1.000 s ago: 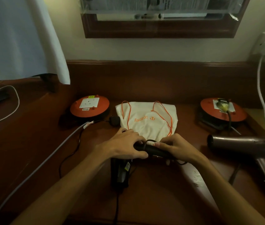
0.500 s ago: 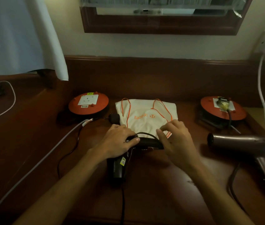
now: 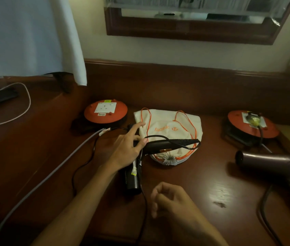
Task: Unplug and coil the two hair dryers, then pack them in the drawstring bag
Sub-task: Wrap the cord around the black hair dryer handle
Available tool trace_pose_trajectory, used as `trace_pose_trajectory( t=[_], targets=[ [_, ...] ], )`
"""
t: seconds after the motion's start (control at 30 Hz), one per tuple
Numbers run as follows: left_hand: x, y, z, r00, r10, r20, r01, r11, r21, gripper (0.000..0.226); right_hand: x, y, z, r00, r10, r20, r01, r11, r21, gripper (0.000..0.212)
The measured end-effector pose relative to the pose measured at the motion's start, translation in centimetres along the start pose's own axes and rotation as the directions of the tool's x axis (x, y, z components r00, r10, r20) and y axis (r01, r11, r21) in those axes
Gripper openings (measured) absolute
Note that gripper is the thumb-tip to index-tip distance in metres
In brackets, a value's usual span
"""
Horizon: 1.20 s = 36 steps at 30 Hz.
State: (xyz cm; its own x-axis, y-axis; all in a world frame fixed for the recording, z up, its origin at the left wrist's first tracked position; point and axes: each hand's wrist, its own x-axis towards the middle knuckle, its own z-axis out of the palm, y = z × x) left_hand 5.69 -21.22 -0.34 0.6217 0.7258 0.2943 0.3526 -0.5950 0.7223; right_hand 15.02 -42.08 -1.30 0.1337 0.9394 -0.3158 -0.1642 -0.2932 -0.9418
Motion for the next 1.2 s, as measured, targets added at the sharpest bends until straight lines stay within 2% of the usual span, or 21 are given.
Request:
trace_pose_trajectory(
  t=[0.07, 0.13, 0.2, 0.23, 0.27, 0.3, 0.33, 0.4, 0.43, 0.5, 0.57, 0.63, 0.7, 0.77, 0.87, 0.93, 1.07, 1.2],
  targets=[
    [-0.1, -0.2, 0.0, 1.0, 0.007, -0.012, -0.007, 1.0, -0.009, 0.047, -0.4, 0.5, 0.8, 0.998, 0.063, -0.025, -0.065, 0.994, -0.093, 0.018],
    [-0.1, -0.3, 0.2, 0.999, 0.007, -0.038, -0.005, 0.999, 0.037, 0.032, 0.0, 1.7, 1.7, 0.99, 0.038, -0.137, -0.08, 0.946, -0.314, 0.033],
    [-0.1, -0.5, 0.4, 0.997, -0.019, -0.072, 0.024, 0.997, 0.078, 0.024, 0.4, 2.1, 2.1, 0.979, -0.085, -0.187, -0.016, 0.874, -0.486, 0.026],
    [-0.1, -0.7, 0.5, 0.996, -0.031, -0.081, 0.037, 0.997, 0.072, 0.023, 0.4, 1.9, 2.2, 0.978, -0.122, -0.17, 0.022, 0.868, -0.497, 0.016],
    [-0.2, -0.9, 0.4, 0.995, -0.038, -0.088, 0.042, 0.998, 0.049, 0.023, 0.3, 1.5, 2.0, 0.984, -0.119, -0.132, 0.048, 0.892, -0.45, 0.012],
    [-0.3, -1.1, 0.3, 0.994, -0.039, -0.098, 0.04, 0.999, 0.012, 0.023, 0.2, 1.3, 1.6, 0.992, -0.073, -0.102, 0.038, 0.95, -0.309, 0.014],
    [-0.4, -1.4, 0.1, 0.992, -0.045, -0.115, 0.041, 0.998, -0.042, 0.022, 0.2, 1.0, 1.1, 0.998, -0.014, -0.06, 0.01, 0.997, -0.075, 0.014],
    [-0.4, -1.6, -0.7, 0.985, -0.076, -0.154, 0.046, 0.98, -0.192, 0.021, 0.1, 0.5, -0.6, 0.999, 0.031, 0.03, -0.04, 0.929, 0.369, 0.011],
    [-0.5, -1.6, -1.1, 0.982, -0.089, -0.165, 0.044, 0.964, -0.261, 0.02, 0.0, 0.3, -1.8, 0.998, 0.036, 0.057, -0.059, 0.878, 0.475, 0.015],
    [-1.0, -1.5, -1.7, 0.981, -0.088, -0.171, 0.029, 0.947, -0.321, 0.02, -0.2, -0.1, -4.4, 0.991, 0.039, 0.127, -0.101, 0.844, 0.527, 0.034],
    [-1.3, -1.6, -2.0, 0.986, -0.076, -0.151, 0.022, 0.944, -0.329, 0.02, -0.5, -0.9, -6.6, 0.978, 0.056, 0.201, -0.135, 0.904, 0.405, 0.043],
    [-1.5, -1.8, -1.9, 0.99, -0.059, -0.124, 0.018, 0.952, -0.306, 0.02, -0.6, -1.3, -8.6, 0.962, 0.107, 0.249, -0.152, 0.973, 0.171, 0.036],
    [-1.5, -2.1, -1.6, 0.993, -0.046, -0.105, 0.017, 0.964, -0.264, 0.021, -0.1, -1.5, -10.3, 0.965, 0.148, 0.215, -0.148, 0.989, -0.013, 0.025],
    [-1.6, -2.2, -1.3, 0.996, -0.03, -0.082, 0.01, 0.972, -0.236, 0.02, 1.0, -1.8, -11.5, 0.981, 0.151, 0.12, -0.141, 0.986, -0.093, 0.02],
    [-1.9, -1.7, -0.9, 0.999, 0.039, -0.025, -0.042, 0.985, -0.166, 0.016, 2.3, -3.2, -12.8, 0.993, 0.097, -0.068, -0.115, 0.926, -0.359, 0.018],
    [-2.5, -1.3, -0.7, 0.996, 0.09, 0.008, -0.089, 0.99, -0.11, 0.014, 3.4, -4.3, -13.4, 0.993, 0.02, -0.117, -0.073, 0.879, -0.47, 0.018],
    [-3.7, -0.9, -0.5, 0.988, 0.125, 0.091, -0.13, 0.99, 0.055, 0.018, 6.0, -6.7, -12.9, 0.985, -0.107, -0.132, -0.001, 0.772, -0.636, 0.022],
    [-4.5, 0.2, -0.1, 0.963, 0.18, 0.203, -0.211, 0.968, 0.14, 0.015, 9.1, -8.7, -10.8, 0.988, -0.129, -0.08, 0.032, 0.694, -0.719, 0.024]
  ],
)
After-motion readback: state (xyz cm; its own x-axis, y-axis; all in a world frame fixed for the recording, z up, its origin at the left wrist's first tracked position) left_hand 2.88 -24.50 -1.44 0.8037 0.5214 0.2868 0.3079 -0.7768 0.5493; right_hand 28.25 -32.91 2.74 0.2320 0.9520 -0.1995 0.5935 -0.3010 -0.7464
